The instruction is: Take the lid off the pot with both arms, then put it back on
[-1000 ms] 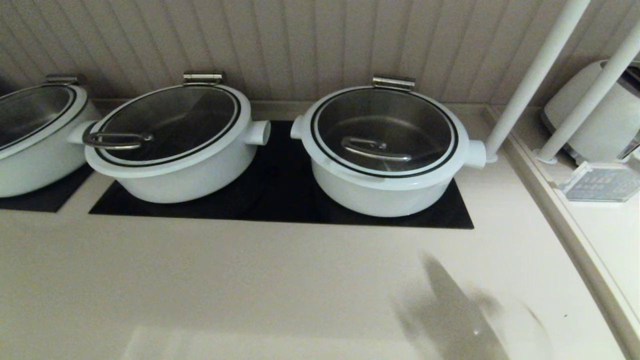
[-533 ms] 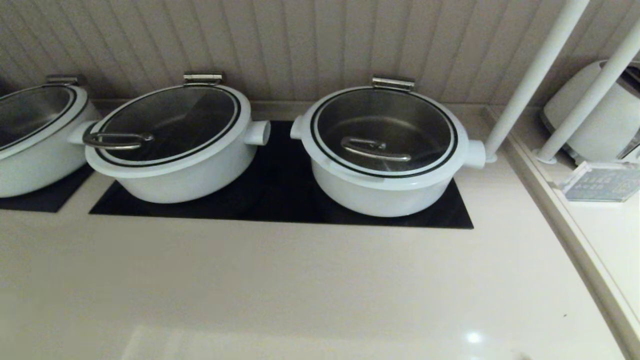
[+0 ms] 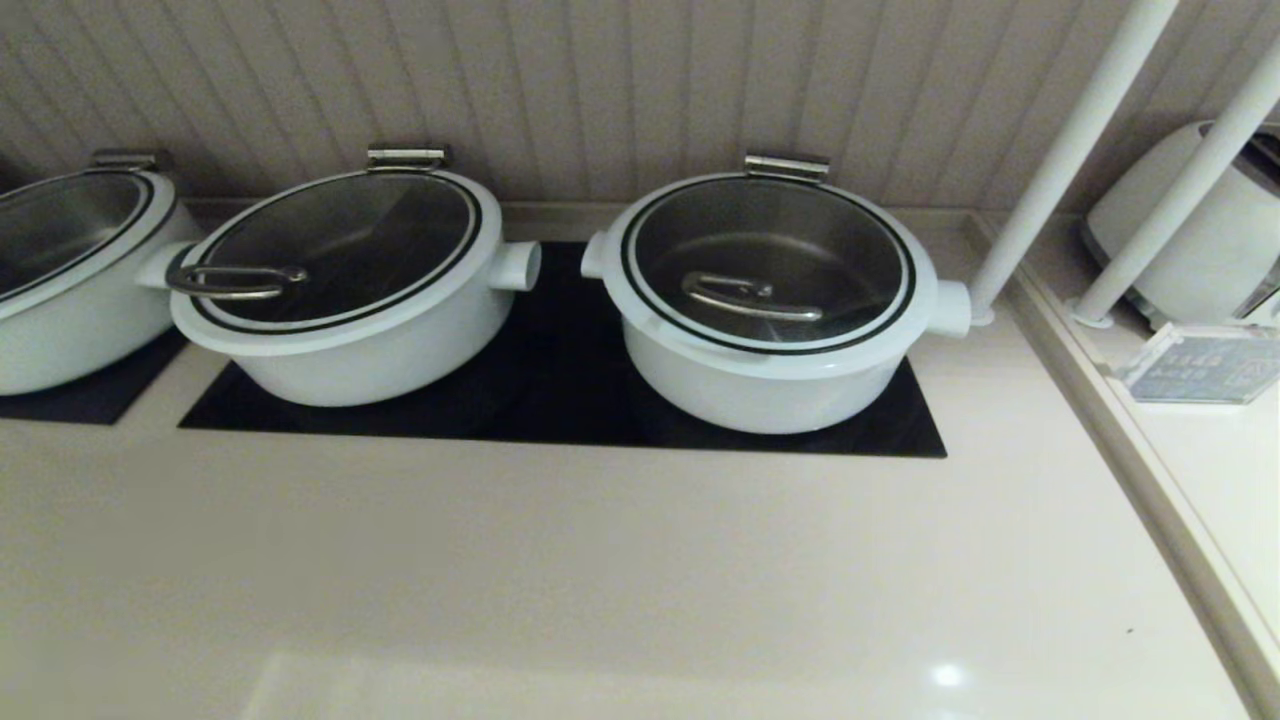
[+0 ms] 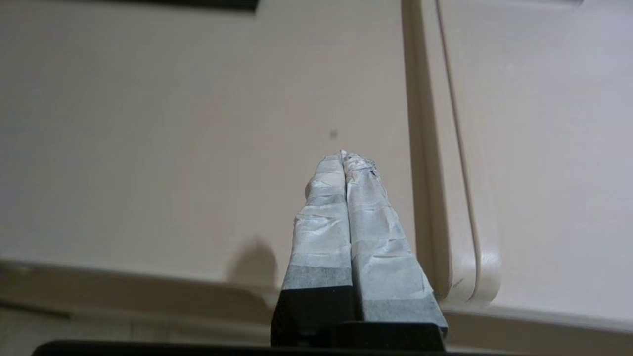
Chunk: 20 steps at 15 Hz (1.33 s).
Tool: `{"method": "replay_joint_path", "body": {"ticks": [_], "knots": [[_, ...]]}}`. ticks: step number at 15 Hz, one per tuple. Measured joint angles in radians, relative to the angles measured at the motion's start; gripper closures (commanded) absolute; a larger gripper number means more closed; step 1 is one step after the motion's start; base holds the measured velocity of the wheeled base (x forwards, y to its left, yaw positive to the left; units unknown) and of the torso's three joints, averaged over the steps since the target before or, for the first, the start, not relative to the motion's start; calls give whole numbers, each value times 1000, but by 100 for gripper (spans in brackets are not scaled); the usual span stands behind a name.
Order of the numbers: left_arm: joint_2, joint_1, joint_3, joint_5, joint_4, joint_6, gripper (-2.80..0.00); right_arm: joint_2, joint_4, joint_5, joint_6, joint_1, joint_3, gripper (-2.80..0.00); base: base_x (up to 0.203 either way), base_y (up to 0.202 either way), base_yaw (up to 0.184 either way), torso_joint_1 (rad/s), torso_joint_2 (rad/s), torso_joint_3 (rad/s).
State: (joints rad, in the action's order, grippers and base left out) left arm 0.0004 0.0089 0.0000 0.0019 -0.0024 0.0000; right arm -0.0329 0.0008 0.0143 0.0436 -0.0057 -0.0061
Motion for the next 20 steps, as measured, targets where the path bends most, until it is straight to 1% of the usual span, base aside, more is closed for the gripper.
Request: {"method": "replay_joint_path", "body": {"ticks": [4, 14, 16, 18, 20], "knots": [[0, 0, 0, 0, 0, 0, 0, 31, -3, 1, -1, 0, 5, 0, 0, 0, 0, 0, 0, 0], [0, 0, 0, 0, 0, 0, 0, 35, -2, 0, 6, 0, 6, 0, 0, 0, 0, 0, 0, 0], [0, 0, 0, 0, 0, 0, 0, 35, 0, -13, -8, 0, 6, 0, 0, 0, 0, 0, 0, 0], [0, 0, 0, 0, 0, 0, 0, 35, -3, -17, -50, 0, 6, 0, 0, 0, 0, 0, 0, 0], [0, 0, 0, 1, 0, 0, 0, 35, -3, -17, -62, 1, 6, 0, 0, 0, 0, 0, 0, 0]]}}
